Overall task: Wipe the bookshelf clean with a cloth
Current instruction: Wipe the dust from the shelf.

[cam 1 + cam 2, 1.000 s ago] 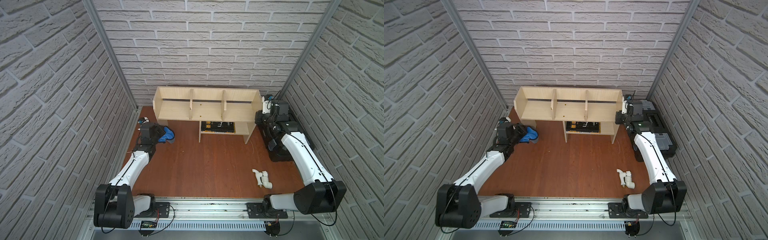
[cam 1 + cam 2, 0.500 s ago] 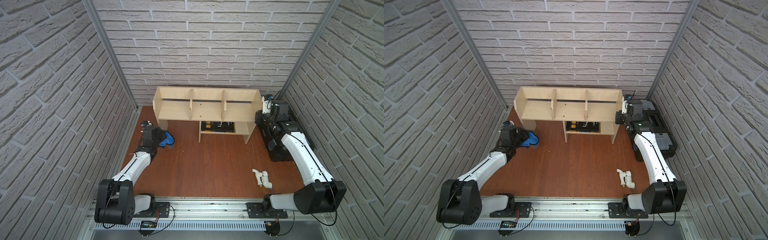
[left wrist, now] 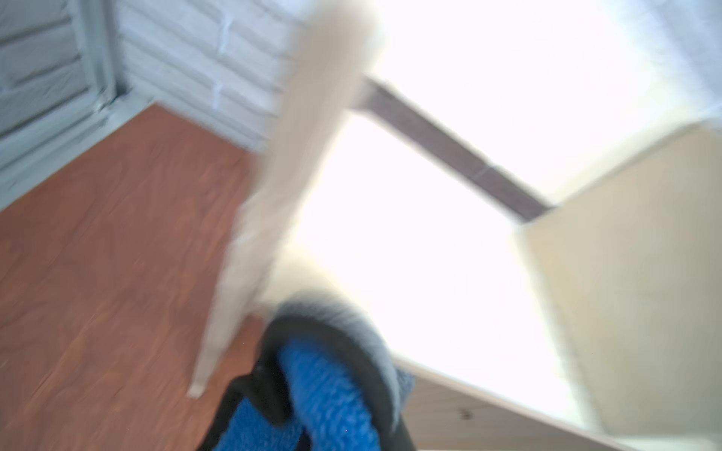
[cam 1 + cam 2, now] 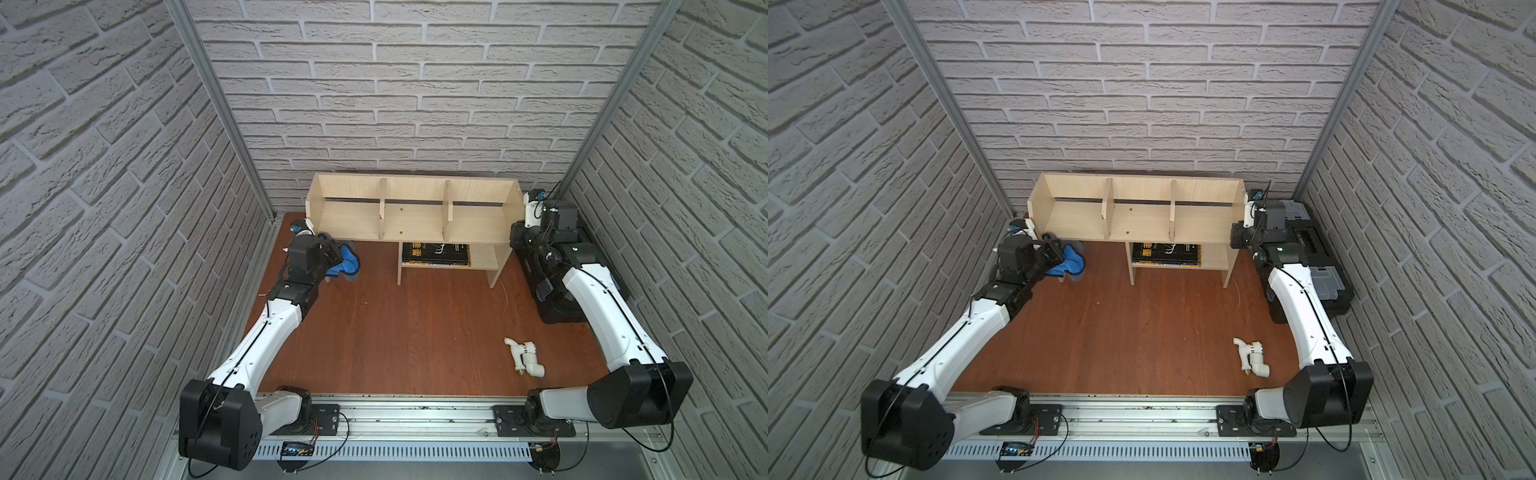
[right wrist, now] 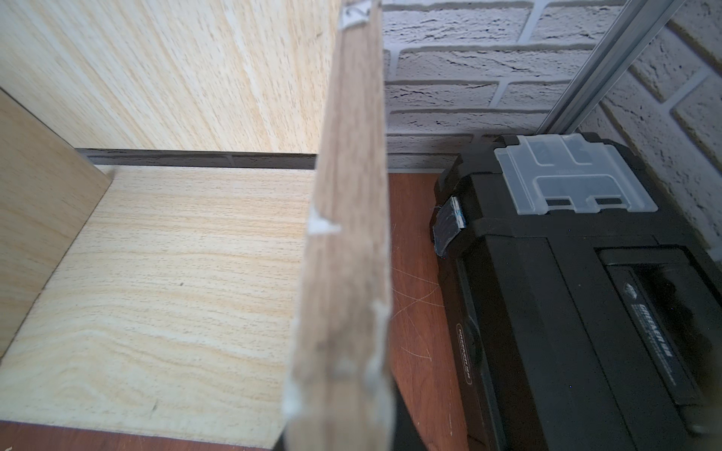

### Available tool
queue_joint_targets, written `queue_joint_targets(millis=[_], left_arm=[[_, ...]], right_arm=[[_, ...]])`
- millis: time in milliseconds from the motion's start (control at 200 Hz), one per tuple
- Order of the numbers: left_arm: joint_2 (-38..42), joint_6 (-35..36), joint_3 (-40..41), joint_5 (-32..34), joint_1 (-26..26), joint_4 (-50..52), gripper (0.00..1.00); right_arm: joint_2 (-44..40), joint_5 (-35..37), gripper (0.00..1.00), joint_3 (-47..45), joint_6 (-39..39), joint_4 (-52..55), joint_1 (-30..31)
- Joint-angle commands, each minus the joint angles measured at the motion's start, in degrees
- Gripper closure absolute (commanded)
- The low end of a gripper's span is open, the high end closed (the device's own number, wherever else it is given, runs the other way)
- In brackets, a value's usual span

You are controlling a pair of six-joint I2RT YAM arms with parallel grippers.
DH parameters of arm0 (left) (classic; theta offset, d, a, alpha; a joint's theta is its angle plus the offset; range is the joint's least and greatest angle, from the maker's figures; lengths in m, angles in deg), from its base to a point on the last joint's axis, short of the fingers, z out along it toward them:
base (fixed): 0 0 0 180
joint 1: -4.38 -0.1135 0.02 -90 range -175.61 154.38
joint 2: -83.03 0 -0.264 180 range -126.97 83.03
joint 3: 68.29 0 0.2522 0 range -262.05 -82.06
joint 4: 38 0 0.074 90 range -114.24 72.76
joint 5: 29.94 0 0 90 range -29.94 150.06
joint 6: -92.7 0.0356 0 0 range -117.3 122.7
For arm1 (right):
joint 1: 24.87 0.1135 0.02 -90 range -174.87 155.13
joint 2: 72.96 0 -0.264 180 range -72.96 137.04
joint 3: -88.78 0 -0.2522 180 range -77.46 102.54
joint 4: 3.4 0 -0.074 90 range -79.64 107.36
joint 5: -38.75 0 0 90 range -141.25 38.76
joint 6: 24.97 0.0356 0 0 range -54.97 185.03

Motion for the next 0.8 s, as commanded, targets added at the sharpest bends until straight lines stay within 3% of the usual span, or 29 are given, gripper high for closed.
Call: queue_joint_targets(millis=[0,195,455,630,795], left_arm=[[3.2,5.4,-5.6,0.4,3.0,2.0,1.0],[0.7,8.1,-16.9,-1.8,4.7,5.1,1.0],[-13.1,12.8,-32.6,-6.5,4.6,8.5,1.0],[-19.7,15.9,-35.7,-3.3,4.1,13.6,1.0],[-20.7,19.3,-32.7,-1.7,4.2,15.7,1.0]], right_arm=[[-1.1,-17.3,0.97,-0.5,4.7,-0.7,0.9],[-1.0,-17.9,0.97,-0.7,4.9,-1.1,0.9],[-0.3,-18.7,0.97,0.3,4.9,-0.3,0.8],[0.0,-19.6,0.97,0.5,5.4,-0.7,0.9],[0.1,-20.1,0.97,0.1,5.5,-1.1,0.9]])
